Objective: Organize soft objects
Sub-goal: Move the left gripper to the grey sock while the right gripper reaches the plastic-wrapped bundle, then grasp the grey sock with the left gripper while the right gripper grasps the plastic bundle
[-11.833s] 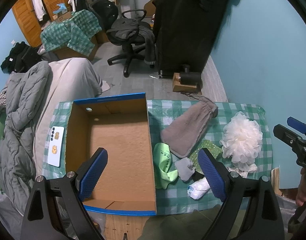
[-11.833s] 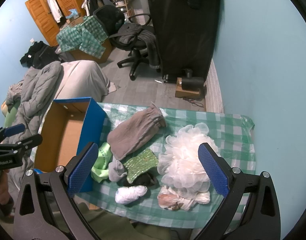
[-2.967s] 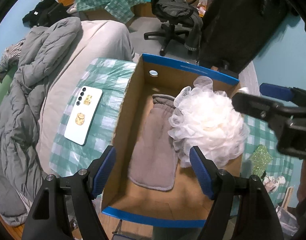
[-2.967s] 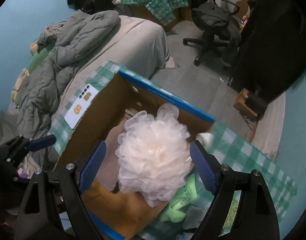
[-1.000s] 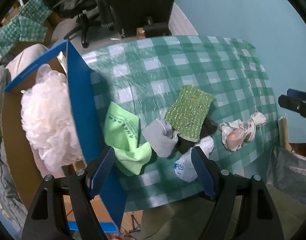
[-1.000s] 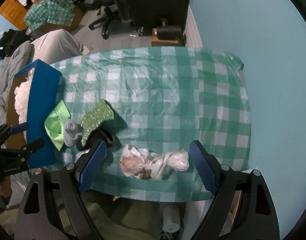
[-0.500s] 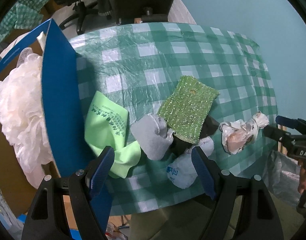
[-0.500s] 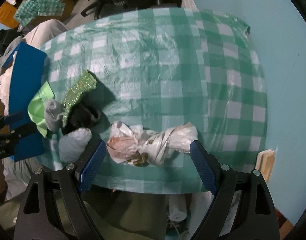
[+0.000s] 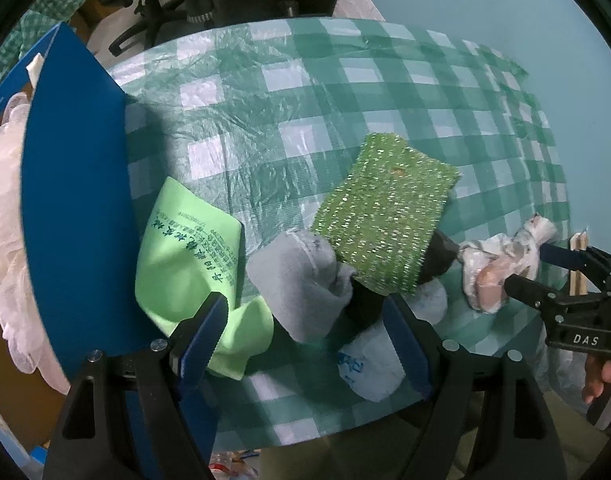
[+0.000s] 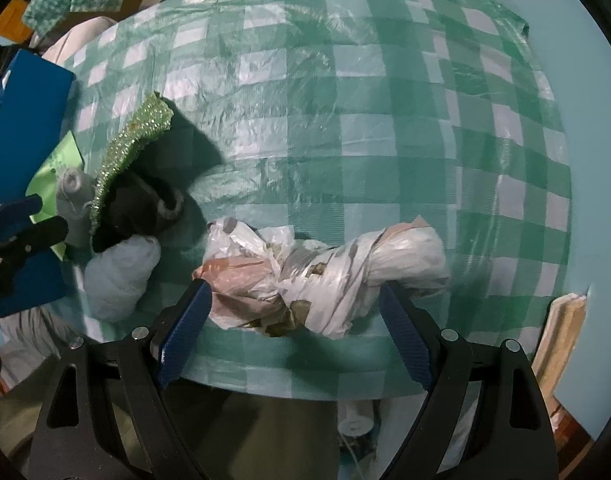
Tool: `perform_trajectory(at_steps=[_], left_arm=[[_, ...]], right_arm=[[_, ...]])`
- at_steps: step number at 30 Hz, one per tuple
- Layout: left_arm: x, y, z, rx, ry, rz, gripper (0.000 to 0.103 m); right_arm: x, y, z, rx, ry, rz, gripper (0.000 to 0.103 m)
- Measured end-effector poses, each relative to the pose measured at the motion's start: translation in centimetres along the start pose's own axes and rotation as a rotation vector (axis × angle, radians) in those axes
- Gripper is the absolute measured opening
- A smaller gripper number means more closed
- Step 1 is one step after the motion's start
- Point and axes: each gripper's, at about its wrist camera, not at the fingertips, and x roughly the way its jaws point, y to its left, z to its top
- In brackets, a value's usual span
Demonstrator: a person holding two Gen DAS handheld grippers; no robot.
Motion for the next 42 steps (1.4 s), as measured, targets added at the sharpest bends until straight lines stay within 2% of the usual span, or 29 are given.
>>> perform_trajectory(at_steps=[10,15,18,19,20,21,23,26,29,34,42], left_arm=[[2.1,-0.4,0.7,0.043,0.009,0.031,0.081],[2.6,-0.7,1.0,0.05,0.01,0.023,0.08],[2.6,-0.9,0.9,0.066,-0.004,0.016,0.074],[2.8,-1.1,1.0,0.071,-0.002,0.021,0.066],[2.9,-1.2,1.0,0.074,0.004,0.026,0.057],[2.9,-1.2,1.0,0.075,0.008,0.027,0.054],[2.7,-1.0,0.9,0.072,-0.002,0.016,0.047],[2.1,-0.4,0.8,0.065,-0.02,-0.008,0.035],[1.3,0.2,0.6,0.053,-0.036,-0.039,0.029],[-0.5,0.8,0.3,0.032,-0.076,-0.074,0.028],[-3.7,1.7,0.2,-0.007,-0.137,-0.141,0.028]], right_arm=[[1.5,-0.2,0.6,-0.023,-0.016,-0.08,0.087],[2.6,0.2,0.9,-0.07,-0.016,-0.167,0.088],[3.5,0.6,0.5,-0.112,-0.006,-0.216,0.088],[3.5,0.7,0.4,-0.115,-0.021,-0.217,0.087],[3.5,0.6,0.3,-0.111,-0.027,-0.206,0.085],[3.5,0.5,0.1,-0.106,-0.032,-0.193,0.082],[3.2,0.2,-0.6,-0.079,-0.036,-0.131,0.065],[2.9,-0.2,-0.8,-0.062,-0.047,-0.125,0.055],[2.4,-1.1,-0.8,-0.033,-0.054,-0.093,0.047],[1.9,-1.9,-0.4,-0.007,-0.062,-0.053,0.044],[-1.6,-2.5,0.0,-0.01,-0.115,-0.018,0.043]])
